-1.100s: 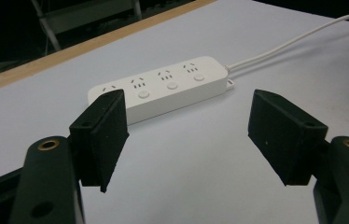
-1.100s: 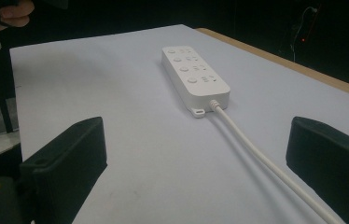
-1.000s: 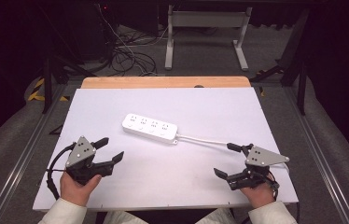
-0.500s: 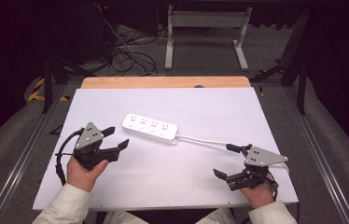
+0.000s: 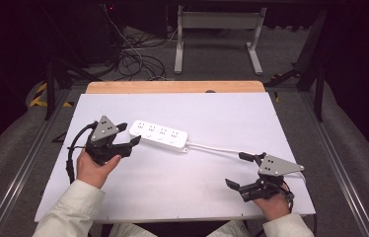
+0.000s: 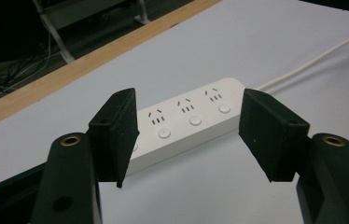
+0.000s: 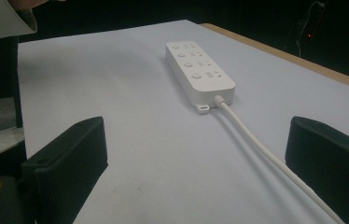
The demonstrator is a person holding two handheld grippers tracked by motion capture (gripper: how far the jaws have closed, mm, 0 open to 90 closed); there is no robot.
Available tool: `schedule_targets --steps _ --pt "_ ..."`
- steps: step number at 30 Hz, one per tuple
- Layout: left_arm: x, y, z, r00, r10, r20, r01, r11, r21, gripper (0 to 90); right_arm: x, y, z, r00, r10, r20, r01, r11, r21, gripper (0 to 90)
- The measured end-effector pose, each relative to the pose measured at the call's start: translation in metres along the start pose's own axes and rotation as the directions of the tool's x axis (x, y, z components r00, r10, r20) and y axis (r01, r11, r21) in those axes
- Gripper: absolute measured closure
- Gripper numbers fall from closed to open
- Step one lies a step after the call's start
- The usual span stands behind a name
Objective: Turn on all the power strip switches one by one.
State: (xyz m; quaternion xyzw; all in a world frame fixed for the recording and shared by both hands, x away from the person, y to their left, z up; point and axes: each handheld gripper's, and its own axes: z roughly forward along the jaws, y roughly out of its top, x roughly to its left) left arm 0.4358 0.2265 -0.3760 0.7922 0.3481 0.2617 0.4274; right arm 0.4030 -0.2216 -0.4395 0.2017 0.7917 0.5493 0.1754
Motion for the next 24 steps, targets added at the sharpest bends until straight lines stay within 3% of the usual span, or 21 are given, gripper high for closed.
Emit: schedule_targets --steps 5,9,12,14,15,17,19,21,24 --pt "0.004 0.004 0.006 0.9999 -0.012 0.010 0.012 0.9999 0.001 44.6 0.000 0.000 0.001 1.0000 -0.003 -0.004 0.003 1.000 0.002 6.1" --pt "0.007 0.004 0.014 0.9999 -0.016 -0.004 0.016 0.9998 0.016 49.2 0.000 0.000 0.001 1.0000 -0.003 -0.005 0.003 1.000 0.004 6.2" --pt "0.008 0.003 0.019 0.9985 -0.017 -0.053 0.018 0.9996 0.020 53.9 0.000 0.000 0.001 1.0000 -0.001 -0.008 0.001 1.000 0.002 6.3" --pt "0.009 0.003 0.021 0.9953 -0.033 -0.092 0.033 0.9995 -0.006 58.2 0.000 0.000 0.001 0.9999 -0.004 -0.009 0.004 1.000 0.003 6.4" --pt "0.010 0.003 0.022 0.9947 -0.053 -0.088 0.052 0.9985 -0.016 58.2 0.000 0.000 0.001 0.9999 -0.004 -0.009 0.004 1.000 0.003 6.4" --pt "0.015 0.004 0.026 0.9933 -0.102 -0.055 0.102 0.9947 -0.013 67.1 0.001 0.000 0.001 0.9999 -0.004 -0.010 0.004 1.000 0.004 6.4" --pt "0.017 0.004 0.029 0.9929 -0.109 -0.047 0.109 0.9940 -0.002 71.8 0.000 0.000 0.001 0.9999 -0.005 -0.012 0.005 1.000 0.001 6.5" --pt "0.021 0.002 0.036 0.9922 -0.123 -0.019 0.124 0.9920 0.026 76.1 0.000 0.000 0.001 0.9999 -0.003 -0.014 0.003 1.000 -0.001 6.5" --pt "0.026 0.000 0.041 0.9881 -0.152 0.024 0.151 0.9881 0.028 80.2 0.000 0.000 0.001 0.9998 -0.004 -0.020 0.004 1.000 0.001 8.0"
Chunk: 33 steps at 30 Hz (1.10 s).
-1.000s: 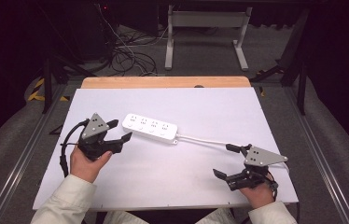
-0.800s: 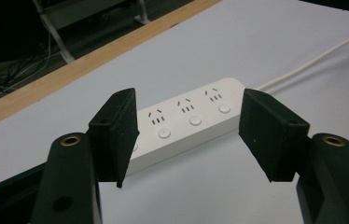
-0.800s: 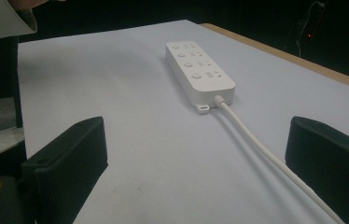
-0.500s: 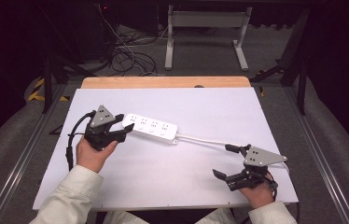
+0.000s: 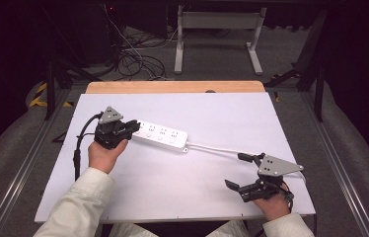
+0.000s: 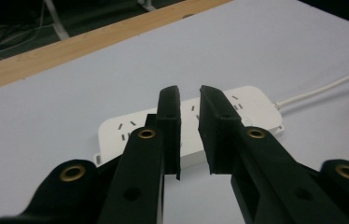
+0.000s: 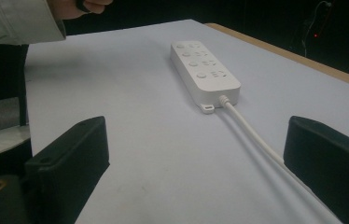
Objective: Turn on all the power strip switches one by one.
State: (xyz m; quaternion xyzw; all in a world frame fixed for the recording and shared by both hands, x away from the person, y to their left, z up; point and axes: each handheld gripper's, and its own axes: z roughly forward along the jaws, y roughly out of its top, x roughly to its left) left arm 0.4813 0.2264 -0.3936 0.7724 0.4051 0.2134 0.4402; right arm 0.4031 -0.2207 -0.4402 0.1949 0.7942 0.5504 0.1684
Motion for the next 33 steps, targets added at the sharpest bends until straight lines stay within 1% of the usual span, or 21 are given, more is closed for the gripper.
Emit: schedule_targets --steps 1,3,4,6,7,8,9,14,15,16,17,19,20,23,24,25,26,28,29,30,33 --pt "0.002 0.000 0.001 0.9997 -0.011 0.022 0.011 0.9999 -0.005 82.7 0.000 0.000 0.000 1.0000 0.000 -0.007 0.000 1.000 -0.002 8.4" --pt "0.004 -0.001 0.005 0.9988 -0.033 0.036 0.033 0.9994 -0.008 89.0 0.000 0.000 0.000 0.9999 -0.002 -0.013 0.002 1.000 -0.002 8.6" --pt "0.005 -0.001 0.006 0.9988 -0.034 0.037 0.034 0.9994 -0.009 89.0 0.000 0.000 0.000 0.9999 -0.002 -0.013 0.002 1.000 -0.002 8.6" --pt "0.008 -0.001 0.010 0.9978 -0.055 0.037 0.055 0.9985 0.002 89.7 0.001 0.000 0.001 0.9998 -0.002 -0.018 0.002 1.000 0.000 8.7" --pt "0.010 -0.002 0.012 0.9982 -0.051 0.032 0.051 0.9987 0.003 89.7 0.001 0.000 0.001 0.9998 -0.003 -0.019 0.003 1.000 0.001 8.8" --pt "0.011 -0.003 0.015 0.9975 -0.062 0.033 0.062 0.9981 0.007 89.7 0.001 0.000 0.001 0.9997 -0.003 -0.022 0.003 1.000 0.001 9.4" --pt "0.013 -0.003 0.016 0.9984 -0.052 0.024 0.052 0.9986 0.012 89.7 0.001 0.000 0.001 0.9997 -0.003 -0.024 0.003 1.000 0.000 9.7" --pt "0.017 -0.006 0.028 0.9985 -0.047 -0.028 0.048 0.9981 0.040 89.8 0.000 0.000 0.001 0.9993 -0.001 -0.036 0.001 1.000 -0.002 10.7" --pt "0.018 -0.007 0.030 0.9985 -0.044 -0.032 0.045 0.9981 0.043 89.8 0.001 0.000 0.001 0.9993 -0.002 -0.036 0.002 1.000 0.002 10.8" --pt "0.019 -0.008 0.034 0.9980 -0.042 -0.048 0.044 0.9978 0.049 89.9 0.001 0.000 0.001 0.9993 -0.003 -0.037 0.003 1.000 0.002 10.8" --pt "0.019 -0.008 0.034 0.9980 -0.042 -0.048 0.044 0.9978 0.049 89.8 0.001 0.000 0.001 0.9993 -0.003 -0.037 0.003 1.000 0.002 10.8" --pt "0.021 -0.010 0.038 0.9961 -0.040 -0.079 0.045 0.9971 0.061 89.8 0.001 0.000 0.001 0.9993 -0.003 -0.038 0.003 1.000 0.001 10.8" --pt "0.022 -0.011 0.042 0.9953 -0.042 -0.087 0.048 0.9963 0.071 89.8 0.001 0.000 0.001 0.9993 -0.003 -0.038 0.003 1.000 0.002 10.8" --pt "0.024 -0.014 0.048 0.9953 -0.020 -0.094 0.029 0.9949 0.096 89.8 0.001 0.000 0.001 0.9992 0.000 -0.039 0.001 1.000 0.005 10.9" --pt "0.024 -0.014 0.050 0.9957 -0.027 -0.089 0.035 0.9947 0.097 89.8 0.001 0.000 0.001 0.9993 -0.003 -0.039 0.003 1.000 0.004 10.9" --pt "0.025 -0.015 0.051 0.9958 -0.020 -0.089 0.029 0.9944 0.102 89.8 0.001 0.000 0.001 0.9993 -0.003 -0.039 0.003 1.000 0.004 10.9" --pt "0.026 -0.016 0.053 0.9957 -0.022 -0.089 0.032 0.9932 0.112 89.8 0.001 0.000 0.001 0.9992 0.000 -0.039 0.000 1.000 0.006 11.0" --pt "0.029 -0.017 0.056 0.9938 -0.036 -0.105 0.050 0.9902 0.130 89.9 0.001 0.000 0.001 0.9991 0.000 -0.041 0.000 1.000 0.006 11.0" --pt "0.030 -0.018 0.058 0.9937 -0.046 -0.102 0.060 0.9890 0.135 89.9 0.001 0.000 0.001 0.9991 0.000 -0.041 0.000 1.000 0.006 11.0" --pt "0.033 -0.019 0.060 0.9934 -0.069 -0.092 0.081 0.9864 0.143 89.9 0.001 0.000 0.001 0.9991 0.000 -0.042 0.000 1.000 0.006 11.0" --pt "0.037 -0.022 0.064 0.9914 -0.092 -0.092 0.107 0.9797 0.169 89.9 0.001 0.000 0.001 0.9991 -0.001 -0.043 0.002 1.000 0.008 11.0"
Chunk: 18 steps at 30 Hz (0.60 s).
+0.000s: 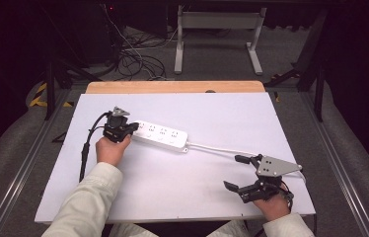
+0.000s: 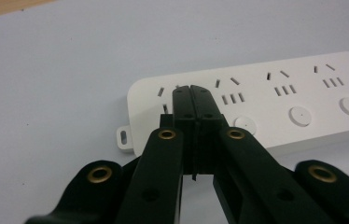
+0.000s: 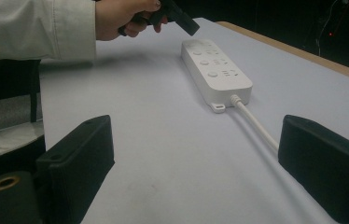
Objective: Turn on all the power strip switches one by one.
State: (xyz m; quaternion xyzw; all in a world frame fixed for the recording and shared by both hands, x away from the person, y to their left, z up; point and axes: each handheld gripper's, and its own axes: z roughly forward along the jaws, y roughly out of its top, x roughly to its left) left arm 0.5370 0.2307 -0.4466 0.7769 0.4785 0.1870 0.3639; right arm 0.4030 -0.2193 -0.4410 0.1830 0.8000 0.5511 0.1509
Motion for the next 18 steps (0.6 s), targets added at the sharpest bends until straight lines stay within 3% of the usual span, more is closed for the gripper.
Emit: schedule_targets --steps 5,6,8,18 --pt "0.0025 -0.0005 0.0031 0.9999 -0.008 0.008 0.008 1.0000 0.005 89.9 -0.0001 -0.0001 0.0003 1.0000 0.002 -0.003 -0.002 1.000 0.001 10.9" --pt "0.0050 -0.0009 0.0042 0.9987 -0.035 0.036 0.035 0.9994 0.006 89.9 0.0000 -0.0001 0.0003 1.0000 0.001 -0.004 -0.001 1.000 0.002 10.9" --pt "0.0066 -0.0013 0.0057 0.9969 -0.058 0.053 0.058 0.9983 0.013 89.9 0.0000 -0.0001 0.0004 1.0000 0.002 -0.005 -0.002 1.000 0.002 11.0" --pt "0.0044 -0.0021 0.0080 0.9989 -0.036 0.029 0.035 0.9991 0.026 89.9 -0.0002 -0.0003 0.0003 1.0000 0.003 -0.007 -0.003 1.000 0.003 11.0"
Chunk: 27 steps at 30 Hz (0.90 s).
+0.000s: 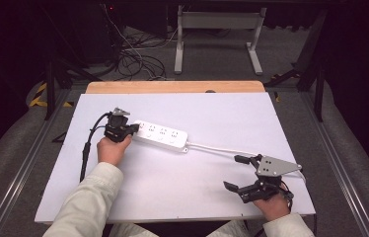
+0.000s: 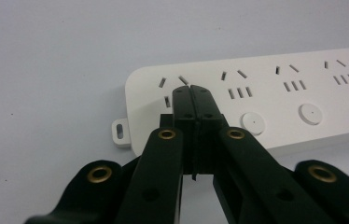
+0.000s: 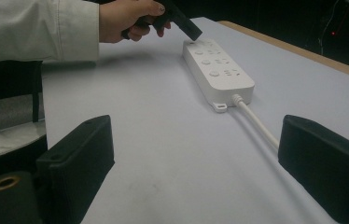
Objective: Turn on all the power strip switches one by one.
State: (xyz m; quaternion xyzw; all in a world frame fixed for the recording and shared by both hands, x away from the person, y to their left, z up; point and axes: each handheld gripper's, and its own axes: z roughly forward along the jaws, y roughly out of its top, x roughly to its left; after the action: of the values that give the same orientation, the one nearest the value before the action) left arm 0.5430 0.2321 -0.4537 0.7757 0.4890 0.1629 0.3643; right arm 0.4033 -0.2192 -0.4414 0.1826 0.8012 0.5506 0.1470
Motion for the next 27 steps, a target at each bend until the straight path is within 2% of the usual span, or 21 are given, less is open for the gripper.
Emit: schedule_targets --steps 6,7,10,15,21,27 --pt "0.0010 -0.0008 0.0016 1.0000 0.005 -0.008 -0.005 1.0000 0.007 89.9 -0.0007 -0.0003 0.0003 1.0000 0.003 -0.007 -0.003 1.000 -0.007 10.9" --pt "0.0008 -0.0014 0.0030 0.9998 0.016 -0.012 -0.016 0.9998 0.011 89.9 -0.0007 -0.0003 0.0004 1.0000 0.002 -0.007 -0.002 1.000 -0.006 10.9" --pt "-0.0001 -0.0027 0.0036 0.9999 0.003 -0.011 -0.003 1.0000 0.003 89.9 -0.0007 -0.0003 0.0005 0.9999 0.004 -0.009 -0.005 1.000 -0.007 10.9" --pt "-0.0015 -0.0036 0.0048 0.9996 0.015 -0.024 -0.015 0.9998 -0.011 89.9 -0.0013 -0.0005 -0.0002 0.9999 0.008 -0.011 -0.008 1.000 -0.011 10.9" --pt "-0.0029 -0.0049 0.0043 0.9997 0.009 -0.025 -0.009 0.9999 -0.011 89.9 -0.0011 -0.0004 -0.0004 0.9999 0.007 -0.012 -0.007 1.000 -0.011 10.9" --pt "-0.0062 -0.0048 0.0050 0.9978 0.039 -0.054 -0.039 0.9992 -0.003 90.0 -0.0004 -0.0003 -0.0004 0.9999 0.006 -0.012 -0.006 1.000 -0.012 10.9"
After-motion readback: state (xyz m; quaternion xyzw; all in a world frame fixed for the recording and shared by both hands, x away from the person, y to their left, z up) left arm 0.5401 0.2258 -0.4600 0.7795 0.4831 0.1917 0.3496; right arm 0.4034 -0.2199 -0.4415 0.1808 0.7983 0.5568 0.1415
